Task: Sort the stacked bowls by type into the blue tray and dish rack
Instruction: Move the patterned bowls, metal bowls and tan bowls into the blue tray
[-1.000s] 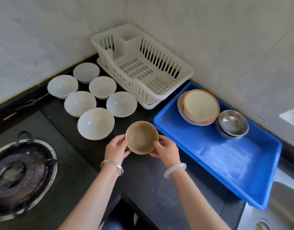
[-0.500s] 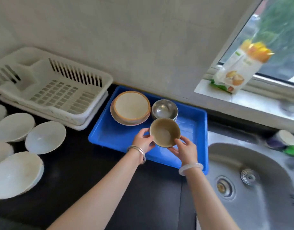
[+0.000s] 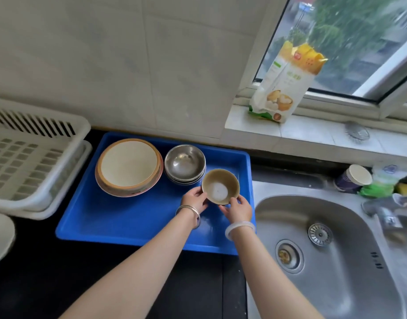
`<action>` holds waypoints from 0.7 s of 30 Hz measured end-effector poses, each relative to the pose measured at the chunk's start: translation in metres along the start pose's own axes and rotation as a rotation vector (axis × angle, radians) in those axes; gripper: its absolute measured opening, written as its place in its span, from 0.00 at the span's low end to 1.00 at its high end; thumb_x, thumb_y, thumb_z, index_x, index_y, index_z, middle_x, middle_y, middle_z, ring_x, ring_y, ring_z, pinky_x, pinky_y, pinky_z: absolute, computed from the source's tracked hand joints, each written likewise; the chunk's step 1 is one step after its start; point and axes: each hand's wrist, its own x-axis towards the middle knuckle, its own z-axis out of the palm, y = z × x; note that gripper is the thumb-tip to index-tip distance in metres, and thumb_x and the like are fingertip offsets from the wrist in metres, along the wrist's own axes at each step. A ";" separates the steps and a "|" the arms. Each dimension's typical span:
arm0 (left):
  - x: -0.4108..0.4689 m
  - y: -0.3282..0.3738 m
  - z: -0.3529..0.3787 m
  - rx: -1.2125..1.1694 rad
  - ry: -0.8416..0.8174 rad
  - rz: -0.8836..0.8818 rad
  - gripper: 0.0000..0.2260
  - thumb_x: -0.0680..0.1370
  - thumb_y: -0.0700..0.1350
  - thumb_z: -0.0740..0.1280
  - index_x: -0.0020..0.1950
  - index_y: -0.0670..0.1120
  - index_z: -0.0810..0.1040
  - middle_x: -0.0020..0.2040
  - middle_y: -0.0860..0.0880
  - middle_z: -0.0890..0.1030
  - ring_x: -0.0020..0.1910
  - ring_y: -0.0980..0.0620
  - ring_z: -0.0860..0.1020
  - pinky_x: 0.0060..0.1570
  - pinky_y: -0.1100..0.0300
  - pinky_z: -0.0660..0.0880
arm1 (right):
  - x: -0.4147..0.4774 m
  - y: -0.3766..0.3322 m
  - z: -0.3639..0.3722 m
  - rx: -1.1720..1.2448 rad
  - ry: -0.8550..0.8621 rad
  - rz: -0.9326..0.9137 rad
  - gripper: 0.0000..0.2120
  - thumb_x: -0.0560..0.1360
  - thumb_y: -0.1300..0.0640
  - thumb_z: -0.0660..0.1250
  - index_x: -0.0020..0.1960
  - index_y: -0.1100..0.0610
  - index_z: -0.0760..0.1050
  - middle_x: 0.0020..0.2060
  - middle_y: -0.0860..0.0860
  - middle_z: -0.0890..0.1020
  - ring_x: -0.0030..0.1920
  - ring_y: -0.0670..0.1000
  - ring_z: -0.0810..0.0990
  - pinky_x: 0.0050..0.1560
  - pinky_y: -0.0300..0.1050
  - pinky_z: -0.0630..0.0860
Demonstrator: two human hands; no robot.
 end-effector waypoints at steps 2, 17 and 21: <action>0.009 -0.001 0.004 0.006 -0.008 0.001 0.12 0.76 0.35 0.62 0.59 0.43 0.75 0.52 0.45 0.78 0.52 0.49 0.75 0.47 0.59 0.74 | 0.010 -0.003 0.005 -0.011 0.001 0.019 0.16 0.75 0.69 0.62 0.63 0.65 0.73 0.54 0.59 0.79 0.28 0.42 0.74 0.19 0.26 0.66; 0.042 -0.008 0.036 0.025 0.096 0.099 0.13 0.76 0.36 0.59 0.56 0.44 0.79 0.50 0.47 0.80 0.49 0.50 0.76 0.47 0.57 0.73 | 0.045 -0.019 0.021 0.113 0.054 0.060 0.16 0.78 0.65 0.58 0.64 0.60 0.72 0.54 0.57 0.80 0.31 0.46 0.80 0.27 0.32 0.75; 0.045 -0.007 0.038 0.047 0.098 0.102 0.14 0.77 0.36 0.59 0.59 0.43 0.78 0.51 0.46 0.79 0.49 0.50 0.76 0.49 0.56 0.75 | 0.046 -0.021 0.024 0.162 0.026 0.075 0.17 0.79 0.61 0.56 0.67 0.58 0.70 0.56 0.58 0.79 0.37 0.51 0.82 0.35 0.39 0.79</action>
